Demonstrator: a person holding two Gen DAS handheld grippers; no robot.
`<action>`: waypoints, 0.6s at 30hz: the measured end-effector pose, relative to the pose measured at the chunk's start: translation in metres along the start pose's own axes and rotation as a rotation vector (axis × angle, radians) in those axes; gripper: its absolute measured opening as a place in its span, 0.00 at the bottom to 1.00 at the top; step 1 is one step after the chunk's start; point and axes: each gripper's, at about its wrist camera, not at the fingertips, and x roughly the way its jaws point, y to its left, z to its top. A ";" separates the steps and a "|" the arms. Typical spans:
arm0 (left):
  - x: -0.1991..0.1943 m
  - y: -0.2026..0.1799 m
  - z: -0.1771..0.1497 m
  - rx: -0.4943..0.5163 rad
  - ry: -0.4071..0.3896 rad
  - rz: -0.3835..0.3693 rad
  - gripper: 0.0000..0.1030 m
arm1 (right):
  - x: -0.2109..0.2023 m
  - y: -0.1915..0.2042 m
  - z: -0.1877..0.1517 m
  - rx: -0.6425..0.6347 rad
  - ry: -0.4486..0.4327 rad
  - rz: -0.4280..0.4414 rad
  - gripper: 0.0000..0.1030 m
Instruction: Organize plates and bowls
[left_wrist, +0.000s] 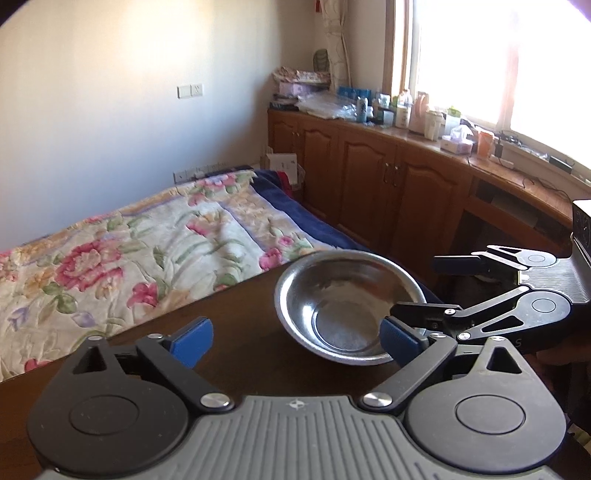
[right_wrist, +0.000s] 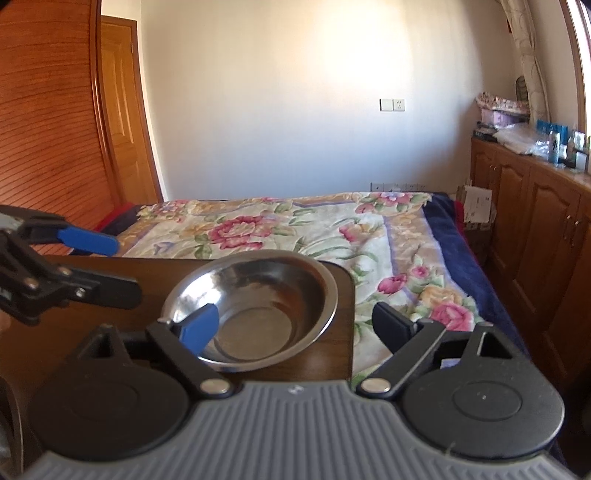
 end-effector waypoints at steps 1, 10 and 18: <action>0.004 0.001 0.000 -0.001 0.011 -0.009 0.89 | 0.001 -0.001 0.000 0.008 0.003 0.005 0.87; 0.026 0.005 0.002 -0.013 0.067 -0.043 0.59 | 0.009 -0.003 -0.002 0.056 0.041 0.050 0.53; 0.041 0.009 0.003 -0.025 0.123 -0.031 0.36 | 0.012 -0.003 -0.004 0.082 0.058 0.054 0.32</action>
